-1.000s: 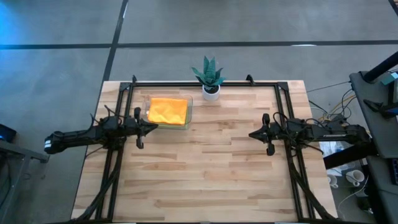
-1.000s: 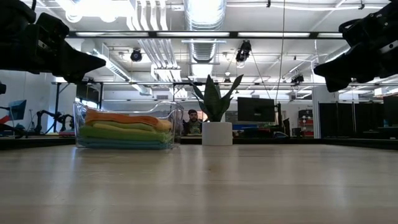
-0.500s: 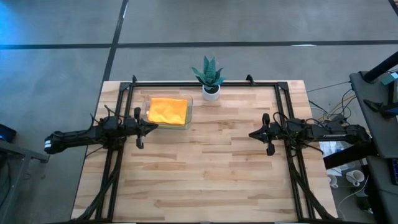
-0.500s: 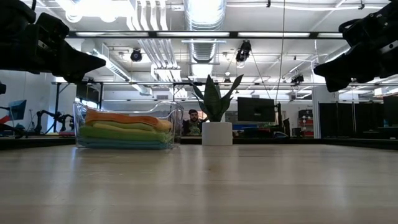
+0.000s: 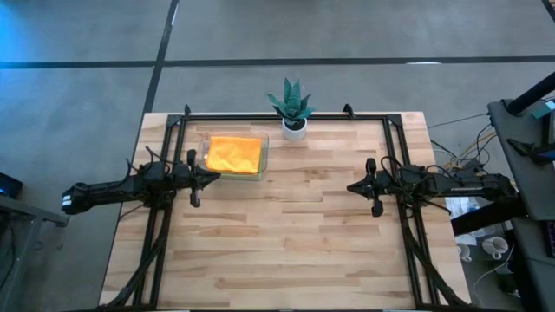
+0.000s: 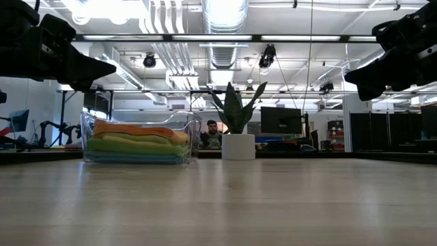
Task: Fold microfiber towels
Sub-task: Return to Home Position
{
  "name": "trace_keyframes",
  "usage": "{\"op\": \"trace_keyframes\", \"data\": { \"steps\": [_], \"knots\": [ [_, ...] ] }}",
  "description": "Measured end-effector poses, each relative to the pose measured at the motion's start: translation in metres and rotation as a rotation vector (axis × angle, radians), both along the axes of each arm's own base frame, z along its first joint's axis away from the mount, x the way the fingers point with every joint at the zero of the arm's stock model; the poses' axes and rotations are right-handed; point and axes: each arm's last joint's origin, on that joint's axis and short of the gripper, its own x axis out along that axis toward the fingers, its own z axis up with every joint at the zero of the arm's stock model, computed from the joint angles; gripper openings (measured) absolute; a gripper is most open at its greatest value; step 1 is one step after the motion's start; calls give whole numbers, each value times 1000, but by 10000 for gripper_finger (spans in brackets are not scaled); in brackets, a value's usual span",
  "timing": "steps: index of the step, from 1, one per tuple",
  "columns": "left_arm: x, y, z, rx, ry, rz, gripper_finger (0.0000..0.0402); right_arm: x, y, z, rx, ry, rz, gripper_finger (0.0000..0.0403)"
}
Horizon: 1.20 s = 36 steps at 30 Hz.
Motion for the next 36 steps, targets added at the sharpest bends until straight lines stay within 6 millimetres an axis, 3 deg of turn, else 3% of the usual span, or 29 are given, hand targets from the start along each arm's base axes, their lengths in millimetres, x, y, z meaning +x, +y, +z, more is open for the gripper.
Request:
{"op": "trace_keyframes", "data": {
  "steps": [36],
  "knots": [
    [0,0,0,0,0,0,0,0,0,0,9,0,-1,18]
  ]
}}
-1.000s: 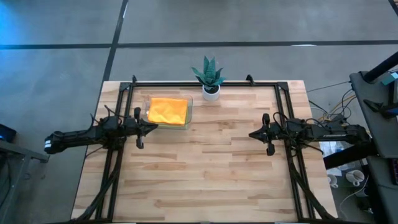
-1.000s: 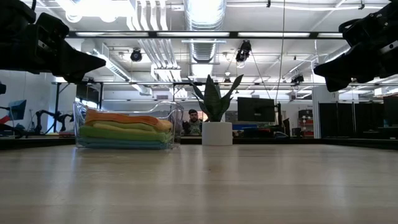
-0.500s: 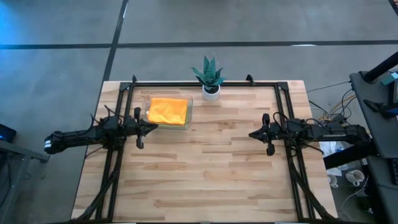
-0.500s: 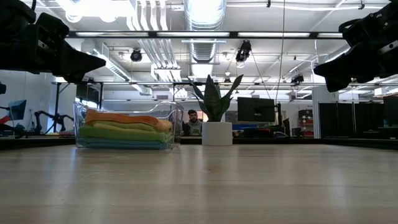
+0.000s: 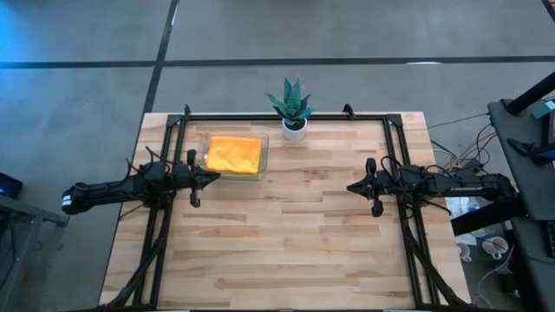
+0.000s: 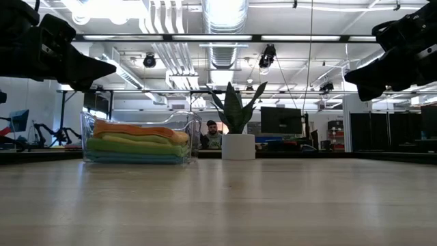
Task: Fold microfiber towels
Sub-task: Return to Home Position
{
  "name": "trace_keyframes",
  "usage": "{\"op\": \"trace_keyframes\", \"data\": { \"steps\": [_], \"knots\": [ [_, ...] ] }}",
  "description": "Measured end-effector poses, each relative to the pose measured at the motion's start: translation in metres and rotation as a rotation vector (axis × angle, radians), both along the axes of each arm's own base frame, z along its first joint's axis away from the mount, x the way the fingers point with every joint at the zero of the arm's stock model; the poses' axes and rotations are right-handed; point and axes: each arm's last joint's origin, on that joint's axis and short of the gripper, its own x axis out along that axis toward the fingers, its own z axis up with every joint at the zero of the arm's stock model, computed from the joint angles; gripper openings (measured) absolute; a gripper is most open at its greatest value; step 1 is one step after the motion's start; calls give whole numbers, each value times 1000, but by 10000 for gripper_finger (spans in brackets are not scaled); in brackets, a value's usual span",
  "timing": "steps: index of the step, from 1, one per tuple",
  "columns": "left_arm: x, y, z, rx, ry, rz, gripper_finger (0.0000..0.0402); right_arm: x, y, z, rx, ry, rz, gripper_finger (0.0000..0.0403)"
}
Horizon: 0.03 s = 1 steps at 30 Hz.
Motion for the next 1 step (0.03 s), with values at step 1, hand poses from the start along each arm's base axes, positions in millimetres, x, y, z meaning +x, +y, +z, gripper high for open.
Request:
{"op": "trace_keyframes", "data": {
  "steps": [1],
  "knots": [
    [0,0,0,0,0,0,0,0,0,0,-3,0,0,18]
  ]
}}
